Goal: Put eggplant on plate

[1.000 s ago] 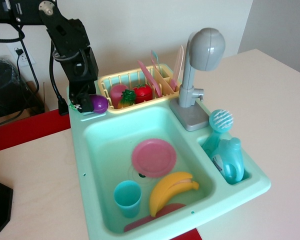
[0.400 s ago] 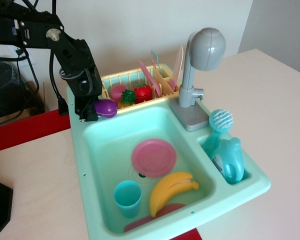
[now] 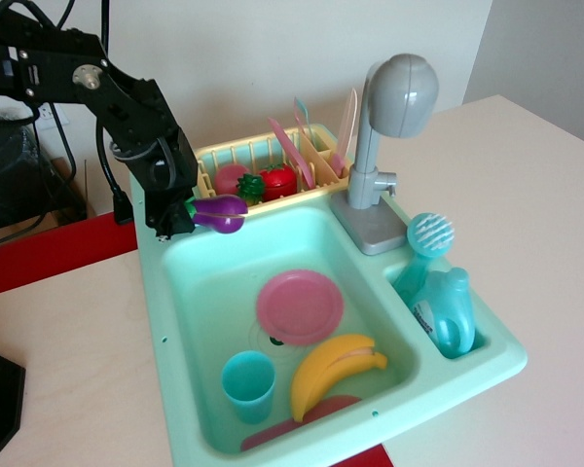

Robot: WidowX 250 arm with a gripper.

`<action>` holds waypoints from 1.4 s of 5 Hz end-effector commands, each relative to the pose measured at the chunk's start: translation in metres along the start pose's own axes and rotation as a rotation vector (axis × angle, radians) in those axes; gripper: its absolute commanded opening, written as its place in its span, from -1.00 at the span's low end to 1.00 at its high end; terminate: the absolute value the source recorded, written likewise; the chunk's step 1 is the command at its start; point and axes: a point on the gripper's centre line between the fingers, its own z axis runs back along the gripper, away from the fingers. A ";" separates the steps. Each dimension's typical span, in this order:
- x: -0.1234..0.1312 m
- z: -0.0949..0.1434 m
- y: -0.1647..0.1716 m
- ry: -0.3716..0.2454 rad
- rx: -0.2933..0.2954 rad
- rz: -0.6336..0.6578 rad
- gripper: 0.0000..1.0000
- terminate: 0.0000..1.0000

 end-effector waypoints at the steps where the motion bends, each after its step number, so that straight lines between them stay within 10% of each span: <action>1: 0.039 0.020 0.001 -0.124 0.023 -0.030 -1.00 -1.00; 7: 0.071 -0.022 -0.045 -0.102 -0.052 -0.116 -1.00 -1.00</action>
